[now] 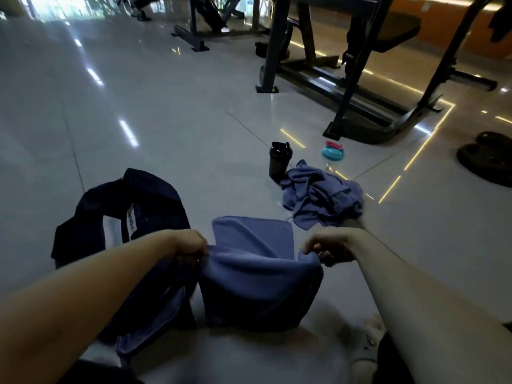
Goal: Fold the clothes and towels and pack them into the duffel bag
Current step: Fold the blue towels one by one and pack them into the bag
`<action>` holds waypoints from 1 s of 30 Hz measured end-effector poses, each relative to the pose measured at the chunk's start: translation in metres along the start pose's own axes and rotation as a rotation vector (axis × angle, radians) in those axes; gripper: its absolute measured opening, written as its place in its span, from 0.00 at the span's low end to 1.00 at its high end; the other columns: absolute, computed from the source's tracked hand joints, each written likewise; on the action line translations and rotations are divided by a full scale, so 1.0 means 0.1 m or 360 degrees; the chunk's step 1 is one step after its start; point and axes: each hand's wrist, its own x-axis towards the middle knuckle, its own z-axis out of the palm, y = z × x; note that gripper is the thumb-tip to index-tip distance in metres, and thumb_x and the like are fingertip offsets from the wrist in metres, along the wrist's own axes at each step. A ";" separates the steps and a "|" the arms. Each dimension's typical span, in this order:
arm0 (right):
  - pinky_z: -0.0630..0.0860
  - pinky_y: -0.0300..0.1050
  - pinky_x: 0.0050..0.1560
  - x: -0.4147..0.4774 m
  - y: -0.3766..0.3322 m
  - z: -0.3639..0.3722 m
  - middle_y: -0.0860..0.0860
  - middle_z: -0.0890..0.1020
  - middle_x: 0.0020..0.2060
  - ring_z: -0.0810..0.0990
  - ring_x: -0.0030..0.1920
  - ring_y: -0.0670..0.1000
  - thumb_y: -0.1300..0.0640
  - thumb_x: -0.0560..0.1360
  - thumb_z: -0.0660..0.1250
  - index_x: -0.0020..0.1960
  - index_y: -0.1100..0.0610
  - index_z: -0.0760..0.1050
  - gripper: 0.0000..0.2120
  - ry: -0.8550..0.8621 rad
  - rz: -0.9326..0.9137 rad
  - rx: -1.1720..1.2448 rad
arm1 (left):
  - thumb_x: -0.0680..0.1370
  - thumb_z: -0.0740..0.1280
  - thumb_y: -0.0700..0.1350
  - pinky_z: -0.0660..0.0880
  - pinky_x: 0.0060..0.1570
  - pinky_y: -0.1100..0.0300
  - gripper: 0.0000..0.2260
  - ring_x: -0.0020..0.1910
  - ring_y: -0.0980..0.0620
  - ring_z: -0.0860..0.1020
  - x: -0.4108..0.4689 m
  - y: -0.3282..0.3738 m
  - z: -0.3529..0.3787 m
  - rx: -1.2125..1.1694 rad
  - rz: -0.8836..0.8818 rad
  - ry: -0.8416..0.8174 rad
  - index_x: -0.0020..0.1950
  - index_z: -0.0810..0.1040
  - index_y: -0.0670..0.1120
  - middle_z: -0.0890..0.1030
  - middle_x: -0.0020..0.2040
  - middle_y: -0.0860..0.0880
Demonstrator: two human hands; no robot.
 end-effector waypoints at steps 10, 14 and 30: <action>0.64 0.43 0.27 0.99 0.07 0.00 0.60 0.76 0.30 0.67 0.27 0.53 0.66 0.76 0.69 0.45 0.65 0.80 0.03 0.0949 -0.0571 0.0393 | 0.75 0.69 0.35 0.80 0.36 0.53 0.05 0.29 0.49 0.82 0.82 -0.03 -0.03 -0.0568 0.0154 0.0733 0.40 0.83 0.42 0.83 0.31 0.44; 0.72 0.48 0.33 1.39 -0.02 -0.10 0.58 0.76 0.30 0.72 0.30 0.56 0.66 0.78 0.67 0.43 0.61 0.77 0.05 0.1149 -0.0611 0.0350 | 0.73 0.70 0.38 0.83 0.44 0.50 0.09 0.37 0.48 0.83 1.26 -0.06 -0.02 -0.0692 0.0065 0.0745 0.36 0.85 0.50 0.84 0.33 0.49; 0.79 0.51 0.35 2.36 -0.11 -0.32 0.52 0.81 0.32 0.80 0.34 0.56 0.60 0.74 0.67 0.38 0.53 0.75 0.07 0.1173 -0.0333 -0.0180 | 0.75 0.70 0.47 0.70 0.41 0.58 0.03 0.41 0.48 0.77 2.27 -0.12 0.06 -0.0030 -0.0069 0.0907 0.42 0.80 0.50 0.78 0.45 0.51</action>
